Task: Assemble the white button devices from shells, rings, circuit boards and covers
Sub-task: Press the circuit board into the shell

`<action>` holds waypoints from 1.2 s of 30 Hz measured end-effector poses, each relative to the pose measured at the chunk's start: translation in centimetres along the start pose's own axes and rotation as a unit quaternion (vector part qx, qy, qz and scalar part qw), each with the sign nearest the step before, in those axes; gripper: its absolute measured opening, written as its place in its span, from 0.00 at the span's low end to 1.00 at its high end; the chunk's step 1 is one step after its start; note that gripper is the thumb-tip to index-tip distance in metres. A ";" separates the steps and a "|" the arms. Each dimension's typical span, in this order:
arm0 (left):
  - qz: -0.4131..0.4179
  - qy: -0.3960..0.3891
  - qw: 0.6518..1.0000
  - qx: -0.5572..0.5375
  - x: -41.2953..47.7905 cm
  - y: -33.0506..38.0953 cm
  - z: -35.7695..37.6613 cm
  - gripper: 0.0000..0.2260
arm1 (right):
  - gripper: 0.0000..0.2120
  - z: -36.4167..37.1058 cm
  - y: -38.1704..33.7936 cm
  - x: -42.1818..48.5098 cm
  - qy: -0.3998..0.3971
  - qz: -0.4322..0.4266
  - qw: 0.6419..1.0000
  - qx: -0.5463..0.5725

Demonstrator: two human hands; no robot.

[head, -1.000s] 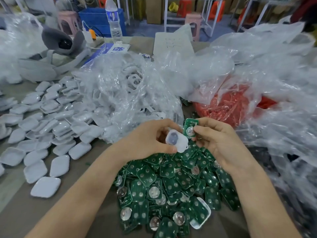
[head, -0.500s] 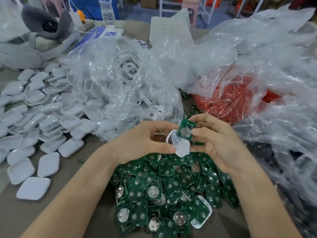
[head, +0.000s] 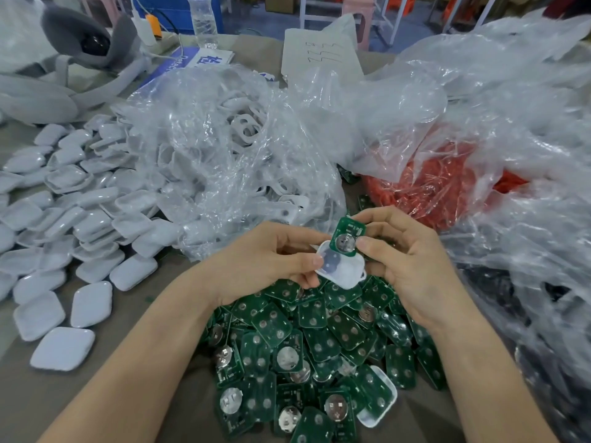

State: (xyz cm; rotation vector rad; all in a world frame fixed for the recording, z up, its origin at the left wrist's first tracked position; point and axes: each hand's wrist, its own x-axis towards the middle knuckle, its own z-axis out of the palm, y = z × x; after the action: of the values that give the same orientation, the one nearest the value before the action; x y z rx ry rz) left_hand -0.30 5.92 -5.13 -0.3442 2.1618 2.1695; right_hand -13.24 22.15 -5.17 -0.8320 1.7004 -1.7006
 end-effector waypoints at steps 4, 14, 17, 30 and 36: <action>-0.020 -0.007 1.000 -0.017 -0.2 0.3 0.2 0.12 | 0.16 0.1 0.0 -0.1 0.009 -0.016 1.000 -0.002; -0.010 0.032 0.997 -0.072 -0.1 0.4 0.2 0.13 | 0.18 -0.6 0.1 0.0 0.102 0.024 0.995 0.007; -0.001 0.048 0.994 -0.094 0.0 0.5 0.2 0.15 | 0.07 -0.2 0.2 0.0 0.044 0.081 0.995 0.031; -0.003 0.032 0.995 -0.096 0.0 0.3 0.4 0.15 | 0.03 0.2 0.4 -0.3 -0.002 0.105 0.994 -0.013; -0.016 0.038 0.991 -0.125 0.0 0.3 0.4 0.16 | 0.04 0.4 0.2 -0.4 0.002 0.073 0.996 -0.055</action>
State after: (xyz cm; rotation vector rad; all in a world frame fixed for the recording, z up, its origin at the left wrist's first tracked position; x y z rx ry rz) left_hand -0.42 6.35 -4.83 -0.4773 1.9041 2.4526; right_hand -12.73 22.22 -5.38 -0.7341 1.8247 -1.5248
